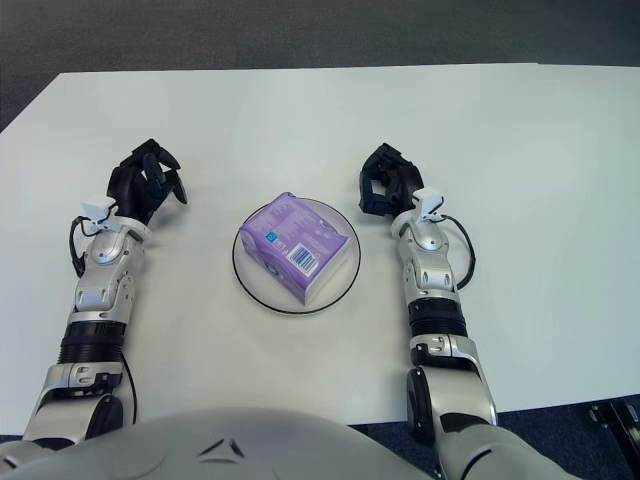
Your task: Put the tissue paper into the plate.
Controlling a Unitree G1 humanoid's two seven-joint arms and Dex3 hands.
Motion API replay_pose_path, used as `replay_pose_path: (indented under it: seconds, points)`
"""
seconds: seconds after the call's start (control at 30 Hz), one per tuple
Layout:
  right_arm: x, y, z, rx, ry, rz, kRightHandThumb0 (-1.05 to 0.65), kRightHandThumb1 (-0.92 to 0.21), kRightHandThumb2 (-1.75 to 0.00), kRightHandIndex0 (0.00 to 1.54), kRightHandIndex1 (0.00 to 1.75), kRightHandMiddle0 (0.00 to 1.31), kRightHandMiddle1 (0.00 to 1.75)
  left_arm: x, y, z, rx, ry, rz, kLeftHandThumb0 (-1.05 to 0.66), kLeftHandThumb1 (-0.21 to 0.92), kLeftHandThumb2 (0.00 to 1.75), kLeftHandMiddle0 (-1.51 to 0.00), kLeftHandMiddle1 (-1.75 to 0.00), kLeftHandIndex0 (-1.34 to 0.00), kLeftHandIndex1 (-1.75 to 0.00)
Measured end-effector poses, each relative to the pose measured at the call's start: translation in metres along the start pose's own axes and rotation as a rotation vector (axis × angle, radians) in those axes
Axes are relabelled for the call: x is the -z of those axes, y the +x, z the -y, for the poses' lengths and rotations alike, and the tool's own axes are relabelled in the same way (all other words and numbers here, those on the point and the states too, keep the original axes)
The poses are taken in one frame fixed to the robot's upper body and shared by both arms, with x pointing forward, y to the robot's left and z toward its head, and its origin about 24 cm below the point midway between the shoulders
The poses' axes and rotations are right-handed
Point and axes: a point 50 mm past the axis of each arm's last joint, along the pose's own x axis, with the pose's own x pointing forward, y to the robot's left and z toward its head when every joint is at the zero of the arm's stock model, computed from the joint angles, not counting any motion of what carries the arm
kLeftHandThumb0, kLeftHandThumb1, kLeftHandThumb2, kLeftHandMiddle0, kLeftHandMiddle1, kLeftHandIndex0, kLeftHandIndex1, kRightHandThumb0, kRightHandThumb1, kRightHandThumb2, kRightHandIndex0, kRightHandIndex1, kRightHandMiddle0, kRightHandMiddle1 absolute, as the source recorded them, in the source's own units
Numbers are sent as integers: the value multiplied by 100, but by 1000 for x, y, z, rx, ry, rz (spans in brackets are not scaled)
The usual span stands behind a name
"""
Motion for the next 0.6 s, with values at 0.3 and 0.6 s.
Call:
replay_pose_path:
  seconds: [0.3, 0.6]
  points:
    - [0, 0, 2, 8, 5, 2, -47, -35, -128, 129, 175, 59, 175, 2, 0, 0, -7, 1, -7, -46, 91, 81, -115, -175, -81, -175]
    - [0, 0, 3, 13, 7, 2, -47, -35, -128, 129, 175, 59, 175, 3, 0, 0, -16, 6, -15, -46, 91, 80, -115, -175, -79, -175]
